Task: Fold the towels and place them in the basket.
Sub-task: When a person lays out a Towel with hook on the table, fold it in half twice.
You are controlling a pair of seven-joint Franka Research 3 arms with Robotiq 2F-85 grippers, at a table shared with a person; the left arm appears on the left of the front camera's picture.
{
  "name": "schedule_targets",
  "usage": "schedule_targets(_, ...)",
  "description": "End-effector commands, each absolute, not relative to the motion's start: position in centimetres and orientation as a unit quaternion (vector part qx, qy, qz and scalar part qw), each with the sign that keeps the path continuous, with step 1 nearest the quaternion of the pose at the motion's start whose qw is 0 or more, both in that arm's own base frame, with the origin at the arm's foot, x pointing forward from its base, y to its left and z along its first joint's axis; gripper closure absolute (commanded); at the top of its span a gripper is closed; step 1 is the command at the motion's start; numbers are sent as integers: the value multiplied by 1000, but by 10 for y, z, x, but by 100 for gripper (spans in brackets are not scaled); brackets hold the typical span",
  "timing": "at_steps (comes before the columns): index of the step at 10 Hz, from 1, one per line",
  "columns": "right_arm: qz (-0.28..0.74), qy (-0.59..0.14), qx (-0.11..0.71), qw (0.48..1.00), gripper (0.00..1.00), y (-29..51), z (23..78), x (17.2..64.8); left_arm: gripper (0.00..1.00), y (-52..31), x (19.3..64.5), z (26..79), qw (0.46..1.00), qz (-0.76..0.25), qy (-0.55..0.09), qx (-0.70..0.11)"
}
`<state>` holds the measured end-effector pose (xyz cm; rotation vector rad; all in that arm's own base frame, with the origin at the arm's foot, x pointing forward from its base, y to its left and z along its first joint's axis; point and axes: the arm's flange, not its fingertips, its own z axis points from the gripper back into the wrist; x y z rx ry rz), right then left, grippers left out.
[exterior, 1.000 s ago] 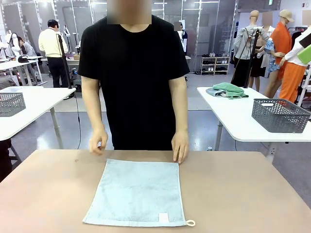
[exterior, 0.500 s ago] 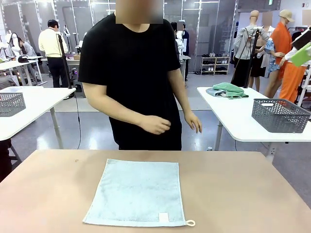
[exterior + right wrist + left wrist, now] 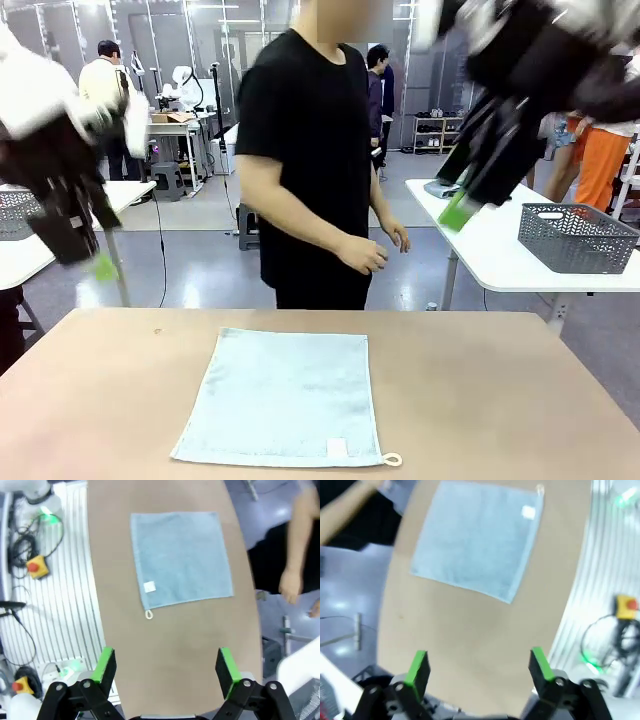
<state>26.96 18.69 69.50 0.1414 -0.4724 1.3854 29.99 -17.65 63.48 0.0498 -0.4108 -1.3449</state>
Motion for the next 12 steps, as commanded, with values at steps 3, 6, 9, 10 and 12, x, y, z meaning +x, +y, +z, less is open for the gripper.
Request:
schedule_targets(3,694,-115,96,705,0,230,578,281,0,-154,296,536,727,-678,-99,42)
schedule_targets(6,697,-88,71,708,0,233,524,267,0,-148,288,499,728,-682,-64,25)
schedule_targets(9,691,-70,75,715,0,236,517,269,0,-150,289,493,736,-675,-53,18)
schedule_targets(10,691,-70,75,715,0,236,517,269,0,-150,289,493,736,-675,-53,18)
schedule_targets(12,691,-70,75,715,0,236,517,269,0,-150,289,493,736,-675,-53,18)
